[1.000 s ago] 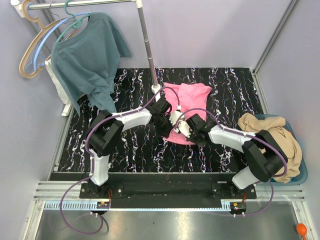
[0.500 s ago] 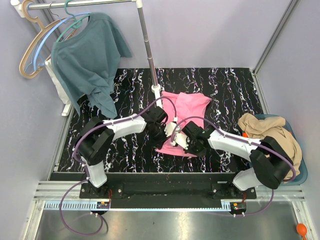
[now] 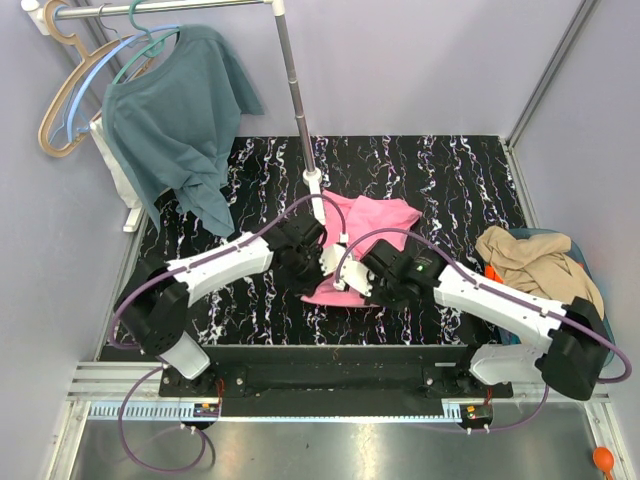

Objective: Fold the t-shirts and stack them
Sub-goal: Fold the tshirt

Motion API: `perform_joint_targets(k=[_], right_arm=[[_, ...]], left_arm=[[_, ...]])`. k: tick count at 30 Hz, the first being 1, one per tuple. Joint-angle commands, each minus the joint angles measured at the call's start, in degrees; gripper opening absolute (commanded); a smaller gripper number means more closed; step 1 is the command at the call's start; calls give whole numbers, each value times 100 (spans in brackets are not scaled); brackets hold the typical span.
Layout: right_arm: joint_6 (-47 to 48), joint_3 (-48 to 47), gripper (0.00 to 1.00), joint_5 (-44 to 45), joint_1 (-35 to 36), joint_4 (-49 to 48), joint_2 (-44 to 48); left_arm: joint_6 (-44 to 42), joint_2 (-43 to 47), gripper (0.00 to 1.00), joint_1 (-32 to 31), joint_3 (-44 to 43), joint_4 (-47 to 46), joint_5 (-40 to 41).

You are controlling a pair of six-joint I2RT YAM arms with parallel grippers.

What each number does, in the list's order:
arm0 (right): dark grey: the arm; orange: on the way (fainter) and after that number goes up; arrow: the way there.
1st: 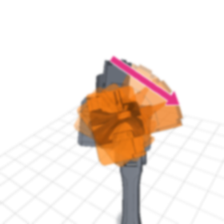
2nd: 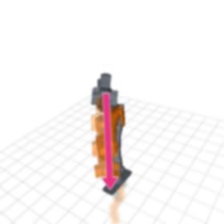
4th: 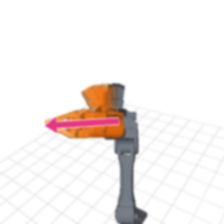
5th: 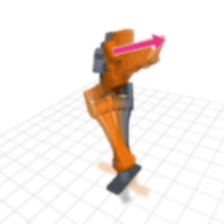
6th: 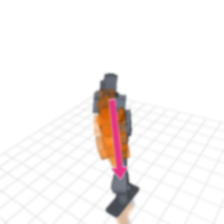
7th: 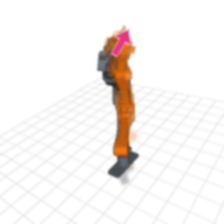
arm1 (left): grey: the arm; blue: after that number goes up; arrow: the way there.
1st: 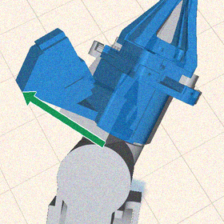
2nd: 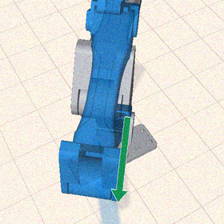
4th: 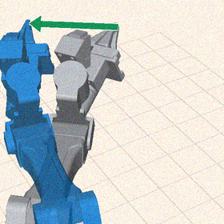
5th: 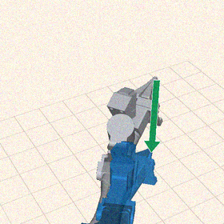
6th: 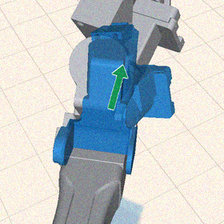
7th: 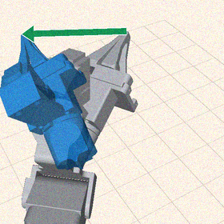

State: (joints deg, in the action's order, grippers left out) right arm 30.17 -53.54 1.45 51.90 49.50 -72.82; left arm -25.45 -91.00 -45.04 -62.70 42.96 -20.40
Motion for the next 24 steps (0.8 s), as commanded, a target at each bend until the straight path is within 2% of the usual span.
perform_joint_targets(k=[1, 6, 11, 19, 24], right_arm=[[-267, -526, 0, 996, -101, -467, 294], [-144, -517, 0, 1523, -110, -660, 373], [6, -552, 0, 1674, -329, -871, 426], [304, -825, 0, 1156, -1269, -1082, 146], [384, -877, 0, 989, -1411, -1284, -154]], left_arm=[[-487, 267, 0, -146, -453, 521, 370], [-408, 267, 0, 91, -954, 433, 361], [-399, 241, 0, 302, -1262, 319, 484], [-610, -180, 0, 645, -2123, 266, 441], [-698, -813, 0, 786, -2790, 301, 318]])
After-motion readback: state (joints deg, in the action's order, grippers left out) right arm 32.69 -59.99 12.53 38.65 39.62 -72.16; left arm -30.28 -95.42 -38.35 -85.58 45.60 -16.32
